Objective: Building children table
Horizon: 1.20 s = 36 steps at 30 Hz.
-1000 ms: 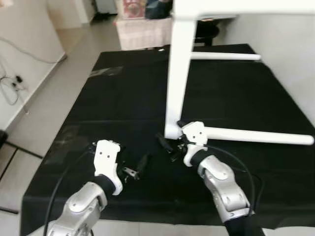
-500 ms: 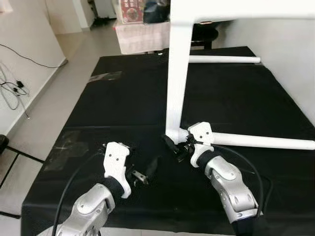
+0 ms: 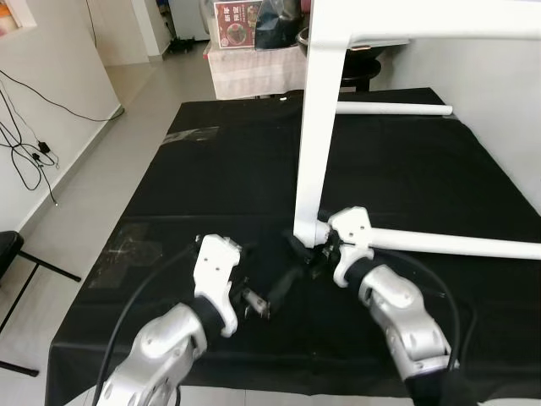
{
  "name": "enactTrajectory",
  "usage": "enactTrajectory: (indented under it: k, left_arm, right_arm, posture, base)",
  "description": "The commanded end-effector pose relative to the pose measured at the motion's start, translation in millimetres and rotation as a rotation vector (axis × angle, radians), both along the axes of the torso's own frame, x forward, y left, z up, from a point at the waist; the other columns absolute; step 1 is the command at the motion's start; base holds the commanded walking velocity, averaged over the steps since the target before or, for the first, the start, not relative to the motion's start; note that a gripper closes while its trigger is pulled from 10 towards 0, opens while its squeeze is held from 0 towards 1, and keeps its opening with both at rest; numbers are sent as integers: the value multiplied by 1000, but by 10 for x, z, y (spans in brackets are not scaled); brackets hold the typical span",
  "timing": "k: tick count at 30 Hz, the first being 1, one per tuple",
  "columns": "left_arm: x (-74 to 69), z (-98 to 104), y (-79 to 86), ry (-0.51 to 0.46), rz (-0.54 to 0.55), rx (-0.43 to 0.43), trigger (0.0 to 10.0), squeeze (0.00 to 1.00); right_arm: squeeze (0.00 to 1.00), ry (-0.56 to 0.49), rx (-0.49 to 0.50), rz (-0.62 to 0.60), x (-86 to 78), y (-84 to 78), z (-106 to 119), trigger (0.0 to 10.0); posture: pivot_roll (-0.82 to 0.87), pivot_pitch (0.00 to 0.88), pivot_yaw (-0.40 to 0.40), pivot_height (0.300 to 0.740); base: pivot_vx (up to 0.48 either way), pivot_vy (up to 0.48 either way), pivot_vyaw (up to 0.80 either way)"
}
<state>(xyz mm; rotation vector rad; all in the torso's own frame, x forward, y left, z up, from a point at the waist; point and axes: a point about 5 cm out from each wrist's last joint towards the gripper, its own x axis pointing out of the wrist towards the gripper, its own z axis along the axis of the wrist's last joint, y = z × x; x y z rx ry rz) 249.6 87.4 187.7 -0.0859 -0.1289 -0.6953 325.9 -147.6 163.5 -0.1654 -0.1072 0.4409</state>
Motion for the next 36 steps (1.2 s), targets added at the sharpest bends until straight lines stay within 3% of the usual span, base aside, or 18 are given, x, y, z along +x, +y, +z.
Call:
enactTrajectory:
  k: [1,6,13,19,21,25,31,36]
  left_arm:
    - [41,-17,20,15,7,-10,10000,0]
    - [186,120,-159,-2,-124,-26,10000,0]
    - [236,100,-287,15,-192,-9,10000,0]
    - [334,105,-322,-7,-131,42,10000,0]
    - [446,94,-338,-31,-51,98,10000,0]
    - [494,75,-376,-34,-41,120,10000,0]
    - [518,74,-618,30,-226,20,10000,0]
    - [504,174,-760,32,-337,-34,10000,0]
  right_arm:
    - [0,-16,12,-25,25,-61,33,10000]
    - [0,-53,-63,-61,80,-381,206,10000]
    - [0,-34,-122,-33,45,-518,205,10000]
    - [0,-35,-137,-40,64,-535,202,10000]
    - [0,-34,-166,-58,90,-553,195,10000]
    - [0,-35,-193,-81,112,-584,195,10000]
    - [0,-55,-258,-205,168,-758,263,10000]
    - [0,-56,-250,-219,152,-812,301,10000]
  posture:
    - [-104,114,31,740]
    - [-126,115,44,740]
    - [-133,116,50,740]
    - [-128,117,51,740]
    - [-126,118,50,740]
    - [-126,119,50,740]
    - [-136,129,58,740]
    - [-149,138,70,740]
  base:
    - [0,0,0]
    - [0,0,0]
    - [0,0,0]
    - [0,0,0]
    - [0,0,0]
    - [0,0,0]
    - [0,0,0]
    - [0,0,0]
